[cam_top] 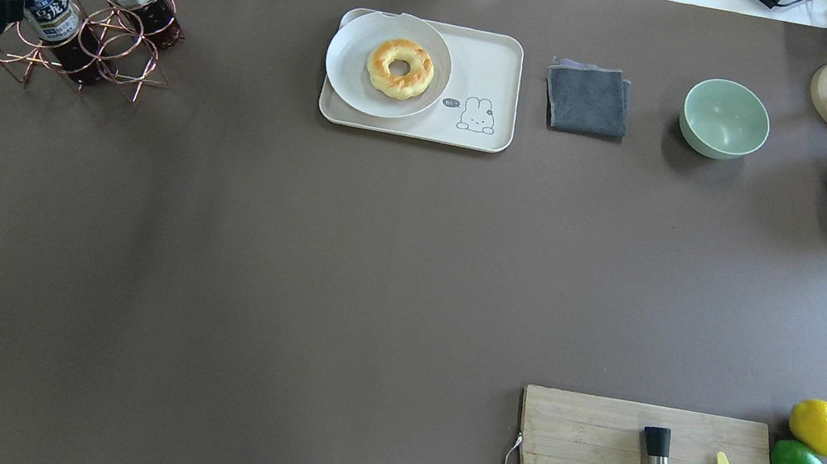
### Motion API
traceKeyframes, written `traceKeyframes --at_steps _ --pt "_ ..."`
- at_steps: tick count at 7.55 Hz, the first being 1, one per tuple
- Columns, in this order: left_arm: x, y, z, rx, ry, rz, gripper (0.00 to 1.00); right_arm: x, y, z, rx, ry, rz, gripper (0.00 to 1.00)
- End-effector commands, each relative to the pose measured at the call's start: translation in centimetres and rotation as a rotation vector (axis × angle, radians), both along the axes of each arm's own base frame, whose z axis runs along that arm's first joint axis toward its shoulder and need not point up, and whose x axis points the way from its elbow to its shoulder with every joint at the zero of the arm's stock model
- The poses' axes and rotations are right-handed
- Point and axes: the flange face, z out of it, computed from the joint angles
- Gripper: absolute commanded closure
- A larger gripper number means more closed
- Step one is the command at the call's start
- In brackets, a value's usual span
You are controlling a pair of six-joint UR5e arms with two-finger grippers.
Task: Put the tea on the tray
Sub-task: 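Reach the left gripper into the copper rack and grasp a dark tea bottle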
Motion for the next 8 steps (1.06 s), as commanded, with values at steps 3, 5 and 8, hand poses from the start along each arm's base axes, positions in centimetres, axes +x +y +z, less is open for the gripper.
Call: traceKeyframes --at_steps 3,5,8 --pt "-0.9 -1.8 -0.2 -0.012 0.032 -0.050 0.22 0.0 0.0 0.1 0.001 0.000 -0.001 0.00" --pt "-0.3 -2.8 -0.2 -0.015 0.049 -0.056 0.29 0.0 0.0 0.1 0.001 0.000 -0.001 0.00" --pt "0.2 -3.6 0.5 -0.006 0.058 -0.057 0.29 0.0 0.0 0.1 0.001 0.000 -0.001 0.00"
